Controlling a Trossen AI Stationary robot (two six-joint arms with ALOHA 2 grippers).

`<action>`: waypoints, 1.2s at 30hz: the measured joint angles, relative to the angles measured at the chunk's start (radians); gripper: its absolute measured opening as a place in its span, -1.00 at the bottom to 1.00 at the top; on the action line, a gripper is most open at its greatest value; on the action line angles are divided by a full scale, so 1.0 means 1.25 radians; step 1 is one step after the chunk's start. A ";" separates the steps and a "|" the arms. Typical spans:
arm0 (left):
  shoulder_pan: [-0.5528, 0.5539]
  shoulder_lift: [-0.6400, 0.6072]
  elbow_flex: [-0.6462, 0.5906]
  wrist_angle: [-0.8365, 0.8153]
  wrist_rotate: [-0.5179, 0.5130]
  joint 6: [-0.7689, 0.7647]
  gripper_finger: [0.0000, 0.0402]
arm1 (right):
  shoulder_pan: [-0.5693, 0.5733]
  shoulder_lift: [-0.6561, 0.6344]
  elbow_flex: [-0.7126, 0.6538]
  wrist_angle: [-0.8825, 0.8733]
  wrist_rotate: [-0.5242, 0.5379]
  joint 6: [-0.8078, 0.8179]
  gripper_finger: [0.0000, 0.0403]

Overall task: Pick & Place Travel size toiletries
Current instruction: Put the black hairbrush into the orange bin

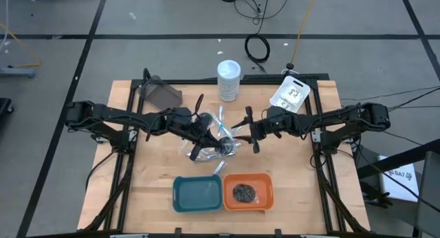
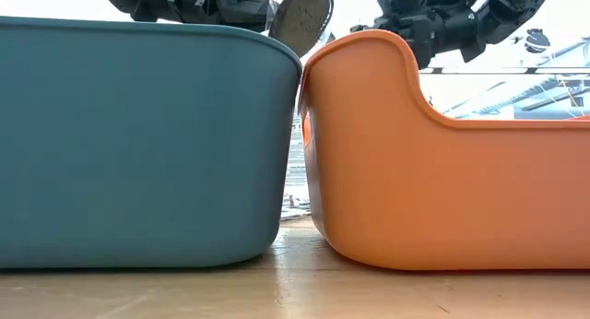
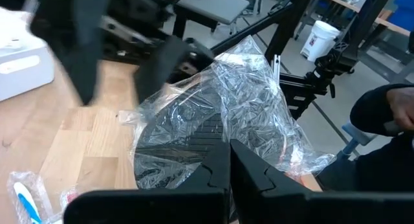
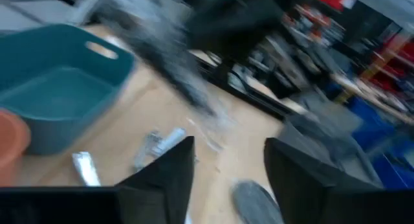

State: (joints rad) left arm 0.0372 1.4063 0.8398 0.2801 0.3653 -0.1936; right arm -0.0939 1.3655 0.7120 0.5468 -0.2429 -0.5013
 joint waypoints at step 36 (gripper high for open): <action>0.004 0.000 0.000 0.006 -0.022 -0.020 -1.00 | 0.087 0.084 0.001 0.194 0.005 -0.090 -0.81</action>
State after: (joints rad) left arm 0.0418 1.4063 0.8394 0.2878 0.3378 -0.2182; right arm 0.0151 1.4708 0.7132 0.7898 -0.2363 -0.6144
